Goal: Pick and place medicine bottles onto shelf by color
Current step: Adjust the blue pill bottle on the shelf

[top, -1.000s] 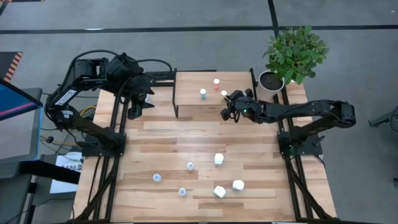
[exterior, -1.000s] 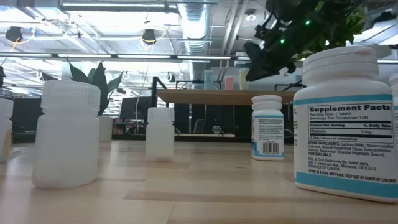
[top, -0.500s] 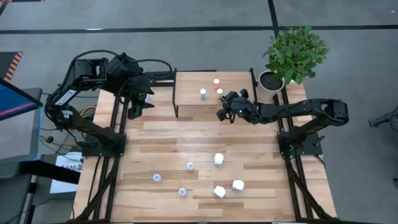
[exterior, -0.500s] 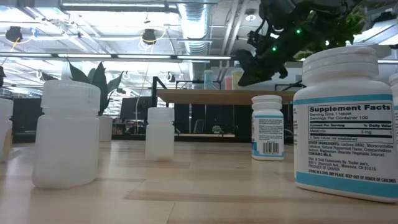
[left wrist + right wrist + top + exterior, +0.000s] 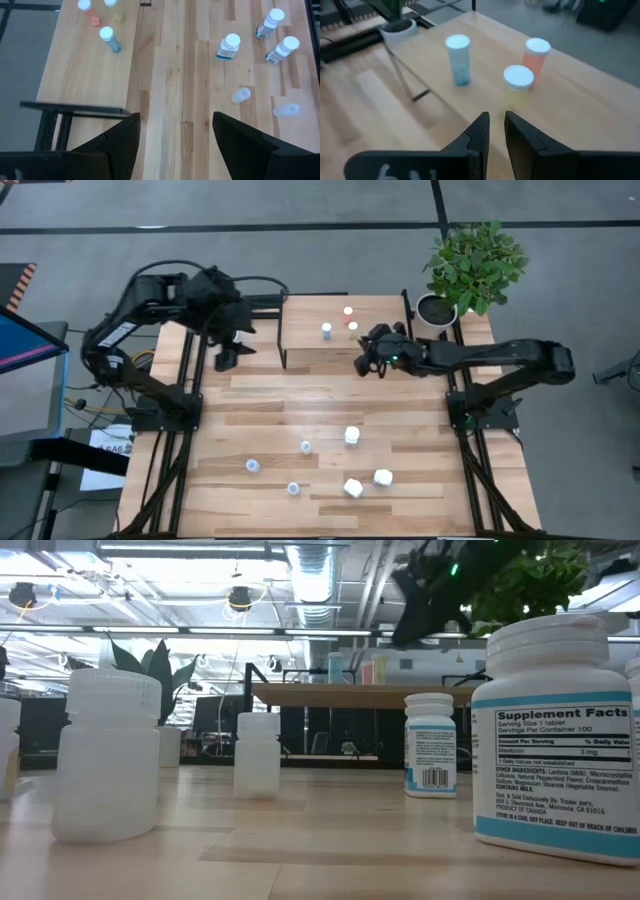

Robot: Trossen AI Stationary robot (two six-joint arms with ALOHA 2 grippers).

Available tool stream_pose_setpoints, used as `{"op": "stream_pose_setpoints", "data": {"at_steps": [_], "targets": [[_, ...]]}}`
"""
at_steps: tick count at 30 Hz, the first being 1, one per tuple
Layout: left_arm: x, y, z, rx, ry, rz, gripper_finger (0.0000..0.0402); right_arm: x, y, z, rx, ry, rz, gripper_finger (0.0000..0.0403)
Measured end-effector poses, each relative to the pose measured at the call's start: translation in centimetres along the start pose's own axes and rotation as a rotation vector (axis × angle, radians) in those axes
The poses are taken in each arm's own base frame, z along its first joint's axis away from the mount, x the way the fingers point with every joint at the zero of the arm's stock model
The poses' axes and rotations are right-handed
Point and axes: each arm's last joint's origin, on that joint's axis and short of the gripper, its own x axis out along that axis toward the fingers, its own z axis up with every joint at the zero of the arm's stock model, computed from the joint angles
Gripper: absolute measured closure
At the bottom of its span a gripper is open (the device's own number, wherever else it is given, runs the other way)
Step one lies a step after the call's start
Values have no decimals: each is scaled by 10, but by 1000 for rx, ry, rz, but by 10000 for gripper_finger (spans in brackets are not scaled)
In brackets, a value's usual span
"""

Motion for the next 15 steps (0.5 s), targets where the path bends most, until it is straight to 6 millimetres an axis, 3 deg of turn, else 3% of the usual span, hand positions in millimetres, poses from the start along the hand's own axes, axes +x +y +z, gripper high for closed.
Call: {"op": "stream_pose_setpoints", "data": {"at_steps": [9,15], "targets": [[65,8,41,99,0,8,174,-96,-15,26,224,159,76,321],[119,9,53,150,119,-29,251,-130,-25,25,289,162,163,321]]}}
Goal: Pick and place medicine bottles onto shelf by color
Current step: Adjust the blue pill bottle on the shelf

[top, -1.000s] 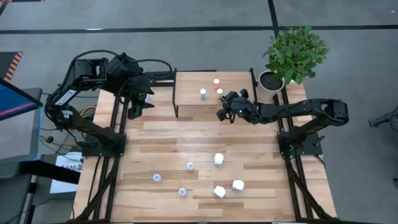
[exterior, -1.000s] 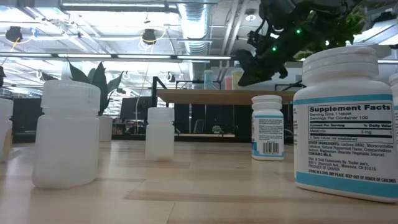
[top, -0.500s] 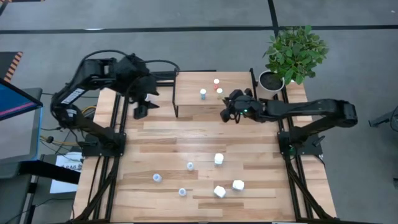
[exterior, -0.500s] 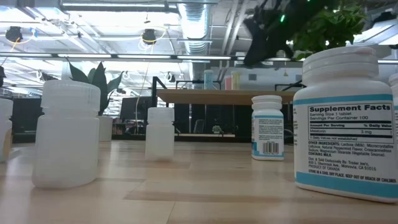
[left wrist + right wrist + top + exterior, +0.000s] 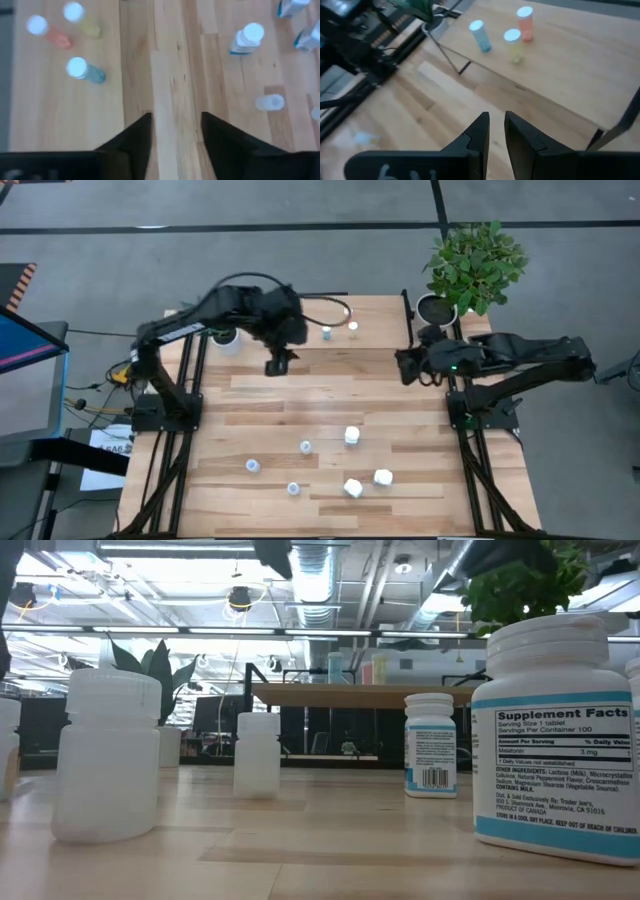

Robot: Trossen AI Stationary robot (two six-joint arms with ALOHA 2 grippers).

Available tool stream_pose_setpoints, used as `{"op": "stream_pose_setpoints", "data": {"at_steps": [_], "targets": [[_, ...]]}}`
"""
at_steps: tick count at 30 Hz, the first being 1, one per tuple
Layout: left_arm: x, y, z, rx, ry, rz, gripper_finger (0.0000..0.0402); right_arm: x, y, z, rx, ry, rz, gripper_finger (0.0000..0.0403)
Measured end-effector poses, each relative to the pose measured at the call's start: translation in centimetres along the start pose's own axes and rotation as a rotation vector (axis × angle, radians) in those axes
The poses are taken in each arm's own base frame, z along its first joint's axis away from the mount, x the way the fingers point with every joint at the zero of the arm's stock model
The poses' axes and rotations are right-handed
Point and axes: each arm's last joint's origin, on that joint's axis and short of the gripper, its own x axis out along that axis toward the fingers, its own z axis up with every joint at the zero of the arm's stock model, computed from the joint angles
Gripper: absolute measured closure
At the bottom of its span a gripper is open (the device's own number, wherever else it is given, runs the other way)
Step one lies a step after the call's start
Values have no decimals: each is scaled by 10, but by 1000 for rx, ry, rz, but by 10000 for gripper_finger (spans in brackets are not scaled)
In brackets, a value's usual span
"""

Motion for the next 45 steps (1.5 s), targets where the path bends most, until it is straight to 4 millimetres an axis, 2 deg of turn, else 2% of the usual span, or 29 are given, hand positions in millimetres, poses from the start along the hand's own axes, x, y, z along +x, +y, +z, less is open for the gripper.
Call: {"op": "stream_pose_setpoints", "data": {"at_steps": [5,8,10,14,18,22,25,27,31,40,45], "targets": [[31,8,10,-37,26,-11,338,-16,-3,-3,-11,2,63,321],[37,15,13,-43,-13,-50,382,-22,-4,-5,-22,6,84,321],[36,22,11,-59,-23,-69,396,-24,-4,-8,-41,21,92,321],[32,37,-2,-151,22,-67,393,-28,-3,-14,-83,54,104,321],[34,40,-19,-193,-2,-52,395,-31,-3,-19,-88,78,106,321],[48,35,-37,-225,-140,-2,401,-33,-3,-23,-84,83,101,321],[52,34,-38,-214,-348,106,400,-34,-2,-23,-85,83,102,321],[61,33,-41,-231,-413,214,400,-34,-2,-23,-84,83,101,321],[87,33,-54,-315,-387,298,400,-34,-2,-23,-82,83,101,321],[93,25,-55,-337,-339,370,400,-33,-3,-23,-79,81,97,321],[121,26,-54,-336,-272,352,400,-33,-3,-22,-77,80,97,321]]}}
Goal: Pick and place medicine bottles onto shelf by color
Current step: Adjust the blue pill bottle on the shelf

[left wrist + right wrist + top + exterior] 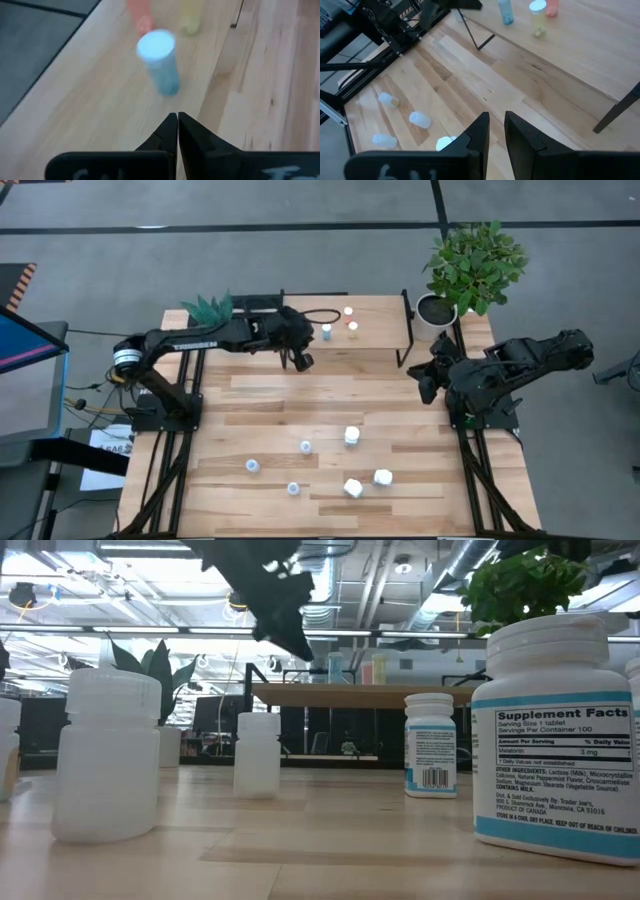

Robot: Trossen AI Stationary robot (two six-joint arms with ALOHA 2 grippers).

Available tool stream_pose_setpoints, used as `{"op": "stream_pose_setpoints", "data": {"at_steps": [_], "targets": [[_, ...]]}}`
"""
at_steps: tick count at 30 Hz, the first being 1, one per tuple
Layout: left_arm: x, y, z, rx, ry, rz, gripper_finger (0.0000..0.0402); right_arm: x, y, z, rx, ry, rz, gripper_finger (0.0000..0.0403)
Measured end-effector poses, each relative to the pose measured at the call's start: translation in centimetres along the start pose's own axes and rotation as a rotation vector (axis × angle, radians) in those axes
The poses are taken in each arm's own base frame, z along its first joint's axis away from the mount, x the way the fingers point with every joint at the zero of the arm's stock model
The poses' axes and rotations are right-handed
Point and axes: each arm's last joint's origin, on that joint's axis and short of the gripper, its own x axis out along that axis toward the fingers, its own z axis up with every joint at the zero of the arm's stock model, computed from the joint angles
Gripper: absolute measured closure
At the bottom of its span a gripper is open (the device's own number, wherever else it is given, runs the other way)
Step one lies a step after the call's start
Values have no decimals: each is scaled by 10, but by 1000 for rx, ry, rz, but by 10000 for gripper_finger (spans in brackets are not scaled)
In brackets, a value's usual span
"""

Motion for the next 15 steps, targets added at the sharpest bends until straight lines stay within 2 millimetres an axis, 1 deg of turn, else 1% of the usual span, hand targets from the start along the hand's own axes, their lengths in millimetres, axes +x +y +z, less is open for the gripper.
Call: {"op": "stream_pose_setpoints", "data": {"at_steps": [2,4,13,15], "targets": [[7,-4,-1,3,5,2,400,0,0,0,1,0,2,321],[11,-6,2,0,-27,4,400,0,1,0,3,-1,6,321],[12,-5,5,40,-60,24,401,0,1,0,8,0,7,321],[17,-5,5,56,-70,32,401,0,1,0,8,-1,8,321]]}}
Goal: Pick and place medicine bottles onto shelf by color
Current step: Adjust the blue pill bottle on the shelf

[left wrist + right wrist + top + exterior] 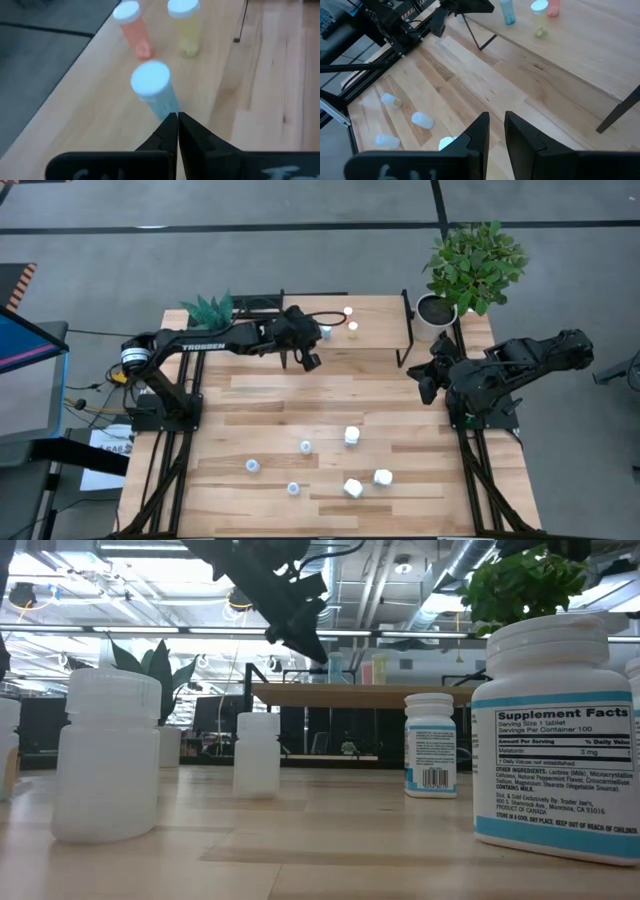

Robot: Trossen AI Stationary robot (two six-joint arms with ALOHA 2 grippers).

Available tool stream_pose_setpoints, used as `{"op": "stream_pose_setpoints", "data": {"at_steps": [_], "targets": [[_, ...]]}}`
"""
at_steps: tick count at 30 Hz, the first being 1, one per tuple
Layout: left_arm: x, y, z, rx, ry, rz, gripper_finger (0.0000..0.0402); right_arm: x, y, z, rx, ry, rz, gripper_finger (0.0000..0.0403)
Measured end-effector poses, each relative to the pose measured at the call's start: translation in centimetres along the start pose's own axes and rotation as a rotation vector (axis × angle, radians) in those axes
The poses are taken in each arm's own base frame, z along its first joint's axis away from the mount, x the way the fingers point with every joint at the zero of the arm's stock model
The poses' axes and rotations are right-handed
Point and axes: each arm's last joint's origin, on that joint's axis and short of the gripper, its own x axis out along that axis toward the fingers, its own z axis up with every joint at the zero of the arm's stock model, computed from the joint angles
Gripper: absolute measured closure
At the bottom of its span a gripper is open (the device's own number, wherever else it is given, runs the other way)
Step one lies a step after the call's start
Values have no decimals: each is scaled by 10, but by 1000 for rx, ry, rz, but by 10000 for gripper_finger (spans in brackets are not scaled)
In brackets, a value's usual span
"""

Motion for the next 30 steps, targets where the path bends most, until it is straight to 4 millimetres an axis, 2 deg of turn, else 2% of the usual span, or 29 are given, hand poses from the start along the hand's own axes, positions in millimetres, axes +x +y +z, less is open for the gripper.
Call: {"op": "stream_pose_setpoints", "data": {"at_steps": [7,9,25,30], "targets": [[14,-5,-8,11,46,-22,401,0,1,0,5,-3,7,321],[17,-6,-5,4,8,-19,401,0,2,1,12,-9,15,321],[17,-3,-2,34,-15,18,401,0,2,1,12,-9,16,321],[17,-5,-8,64,40,0,401,0,2,1,12,-9,17,321]]}}
